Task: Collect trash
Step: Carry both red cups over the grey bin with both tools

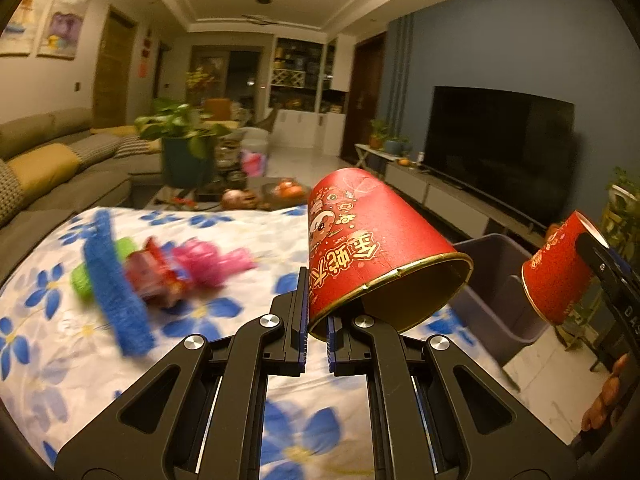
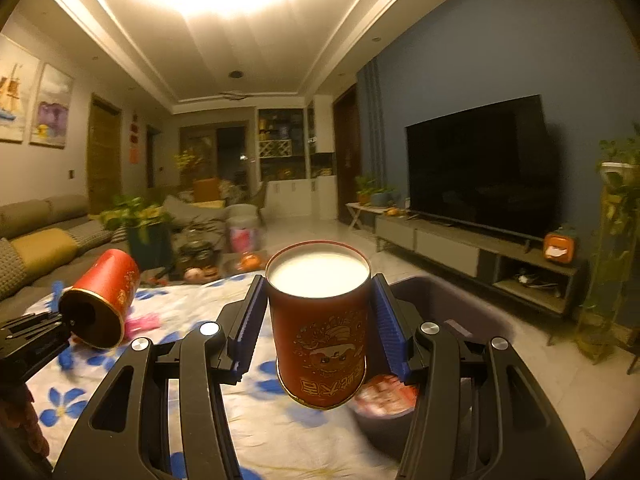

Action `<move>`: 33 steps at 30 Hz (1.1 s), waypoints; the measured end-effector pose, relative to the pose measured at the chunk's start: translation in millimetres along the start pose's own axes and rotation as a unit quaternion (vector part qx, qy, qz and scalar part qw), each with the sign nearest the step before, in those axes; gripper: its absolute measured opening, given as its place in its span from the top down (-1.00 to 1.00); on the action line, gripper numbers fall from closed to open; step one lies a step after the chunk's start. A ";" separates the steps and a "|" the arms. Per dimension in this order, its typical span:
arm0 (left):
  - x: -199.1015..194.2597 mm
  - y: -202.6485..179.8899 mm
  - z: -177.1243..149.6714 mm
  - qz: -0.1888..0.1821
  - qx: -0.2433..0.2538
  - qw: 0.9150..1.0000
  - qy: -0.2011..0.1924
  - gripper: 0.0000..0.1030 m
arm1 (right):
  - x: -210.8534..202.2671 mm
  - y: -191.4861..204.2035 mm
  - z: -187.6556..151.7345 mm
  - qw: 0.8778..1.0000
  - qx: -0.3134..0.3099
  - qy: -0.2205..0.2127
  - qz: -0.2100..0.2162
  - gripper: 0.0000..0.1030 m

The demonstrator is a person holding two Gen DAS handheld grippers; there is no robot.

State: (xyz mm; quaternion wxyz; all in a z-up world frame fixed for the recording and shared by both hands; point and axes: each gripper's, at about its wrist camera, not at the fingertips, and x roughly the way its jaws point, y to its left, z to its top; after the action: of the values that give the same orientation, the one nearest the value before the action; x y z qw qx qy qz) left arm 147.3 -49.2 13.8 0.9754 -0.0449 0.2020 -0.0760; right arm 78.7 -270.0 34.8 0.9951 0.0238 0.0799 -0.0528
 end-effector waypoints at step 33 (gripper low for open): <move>130.7 -174.3 5.3 -0.151 0.079 0.985 0.017 0.88 | 62.6 -96.2 -1.1 0.995 0.025 0.001 -0.099 -0.01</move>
State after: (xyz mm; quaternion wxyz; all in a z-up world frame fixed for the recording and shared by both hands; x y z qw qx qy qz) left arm 245.3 -242.2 -11.3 0.9495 0.0037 0.2032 -0.2390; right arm 129.5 -371.8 19.8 0.9841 0.0402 0.0813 -0.1527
